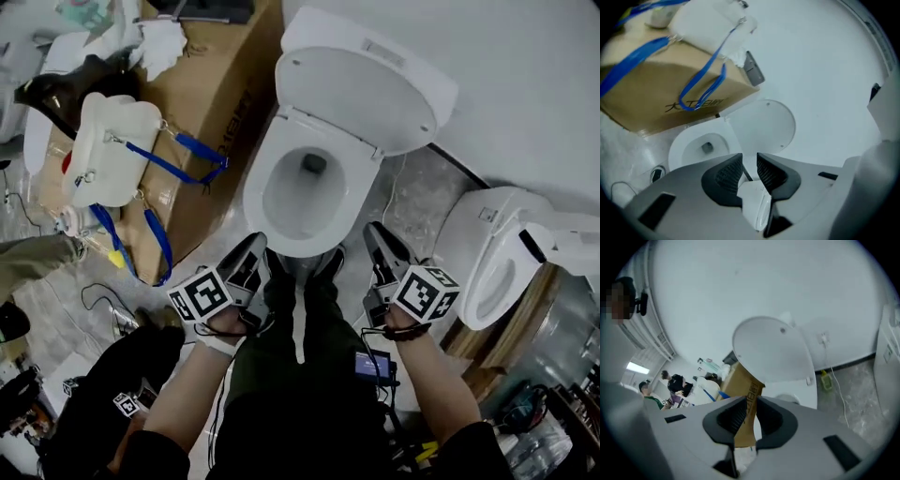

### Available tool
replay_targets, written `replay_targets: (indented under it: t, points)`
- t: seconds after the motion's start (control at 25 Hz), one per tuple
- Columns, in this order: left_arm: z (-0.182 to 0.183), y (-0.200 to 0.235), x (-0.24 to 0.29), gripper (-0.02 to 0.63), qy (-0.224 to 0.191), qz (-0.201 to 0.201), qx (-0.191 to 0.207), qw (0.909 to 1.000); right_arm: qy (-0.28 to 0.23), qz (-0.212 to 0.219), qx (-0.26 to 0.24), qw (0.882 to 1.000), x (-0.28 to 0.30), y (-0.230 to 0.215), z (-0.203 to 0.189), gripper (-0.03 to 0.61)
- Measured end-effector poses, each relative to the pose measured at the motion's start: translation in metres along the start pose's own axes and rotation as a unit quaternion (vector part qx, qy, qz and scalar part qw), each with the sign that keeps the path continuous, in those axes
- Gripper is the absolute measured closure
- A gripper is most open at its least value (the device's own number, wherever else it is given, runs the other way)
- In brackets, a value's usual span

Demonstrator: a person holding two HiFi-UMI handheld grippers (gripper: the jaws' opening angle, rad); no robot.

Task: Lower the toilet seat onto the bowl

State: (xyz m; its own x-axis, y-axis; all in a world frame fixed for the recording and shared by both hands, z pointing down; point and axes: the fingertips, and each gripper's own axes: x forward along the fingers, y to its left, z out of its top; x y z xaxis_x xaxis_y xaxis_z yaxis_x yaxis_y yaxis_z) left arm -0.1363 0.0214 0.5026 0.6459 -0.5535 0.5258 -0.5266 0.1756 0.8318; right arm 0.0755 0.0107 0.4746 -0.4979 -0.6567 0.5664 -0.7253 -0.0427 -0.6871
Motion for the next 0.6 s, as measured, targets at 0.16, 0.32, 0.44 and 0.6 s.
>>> replay_targets:
  t: [0.16, 0.32, 0.44, 0.6]
  points:
    - [0.022, -0.114, -0.043, 0.509, -0.003, -0.042, 0.16, 0.9862, -0.096, 0.016, -0.13, 0.987, -0.071, 0.087, 0.087, 0.495]
    - [0.035, -0.203, -0.074, 0.509, -0.031, -0.086, 0.245, 0.9653, -0.167, 0.018, -0.209, 0.963, -0.132, 0.141, 0.136, 0.495]
    - [0.035, -0.253, -0.095, 0.509, -0.048, -0.114, 0.27, 0.9548, -0.202, 0.014, -0.244, 0.948, -0.17, 0.169, 0.157, 0.495]
    - [0.025, -0.301, -0.118, 0.509, -0.053, -0.133, 0.312, 0.9392, -0.247, -0.002, -0.286, 0.926, -0.215, 0.195, 0.178, 0.495]
